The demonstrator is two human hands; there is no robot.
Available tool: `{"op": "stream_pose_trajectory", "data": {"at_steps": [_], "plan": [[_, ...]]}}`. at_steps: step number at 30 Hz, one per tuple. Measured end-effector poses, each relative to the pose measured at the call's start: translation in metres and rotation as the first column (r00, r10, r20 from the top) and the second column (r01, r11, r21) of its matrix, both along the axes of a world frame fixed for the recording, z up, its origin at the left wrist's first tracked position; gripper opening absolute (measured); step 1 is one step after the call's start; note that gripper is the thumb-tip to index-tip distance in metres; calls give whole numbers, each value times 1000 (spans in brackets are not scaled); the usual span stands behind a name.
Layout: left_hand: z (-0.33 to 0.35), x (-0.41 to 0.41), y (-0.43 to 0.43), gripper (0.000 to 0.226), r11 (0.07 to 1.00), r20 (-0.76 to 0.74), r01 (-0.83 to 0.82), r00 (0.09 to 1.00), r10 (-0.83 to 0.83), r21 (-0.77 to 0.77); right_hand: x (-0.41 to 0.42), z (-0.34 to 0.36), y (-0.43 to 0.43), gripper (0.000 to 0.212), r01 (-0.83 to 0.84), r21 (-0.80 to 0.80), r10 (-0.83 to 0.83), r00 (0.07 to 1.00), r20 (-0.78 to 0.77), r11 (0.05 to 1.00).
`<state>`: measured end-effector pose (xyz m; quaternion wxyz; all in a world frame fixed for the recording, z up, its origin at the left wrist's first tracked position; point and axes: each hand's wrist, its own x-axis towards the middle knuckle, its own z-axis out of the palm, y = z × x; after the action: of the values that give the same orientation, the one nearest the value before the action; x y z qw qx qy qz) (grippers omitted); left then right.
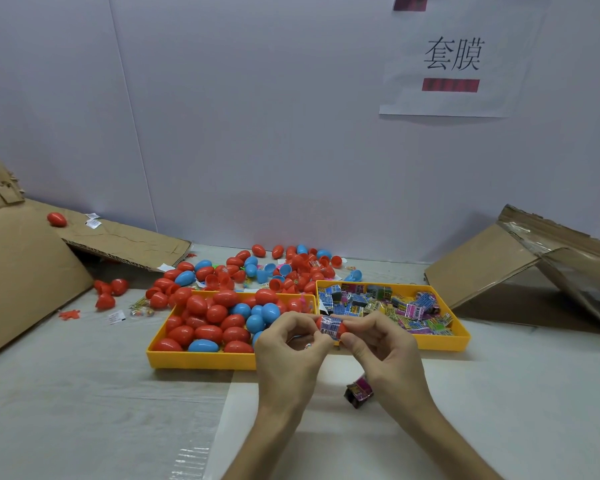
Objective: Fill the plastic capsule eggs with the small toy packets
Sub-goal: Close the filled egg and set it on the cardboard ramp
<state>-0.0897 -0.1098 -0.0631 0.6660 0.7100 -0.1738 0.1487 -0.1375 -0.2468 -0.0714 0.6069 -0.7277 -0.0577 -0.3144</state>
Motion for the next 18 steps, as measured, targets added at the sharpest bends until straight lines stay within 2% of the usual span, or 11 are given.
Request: {"op": "stream_pose_trajectory", "data": {"at_steps": [18], "plan": [[0,1,1,23,1000,-23,15,1000,-15,-17,1,0,0,17,-25,63,26,1000,-13,998]]}}
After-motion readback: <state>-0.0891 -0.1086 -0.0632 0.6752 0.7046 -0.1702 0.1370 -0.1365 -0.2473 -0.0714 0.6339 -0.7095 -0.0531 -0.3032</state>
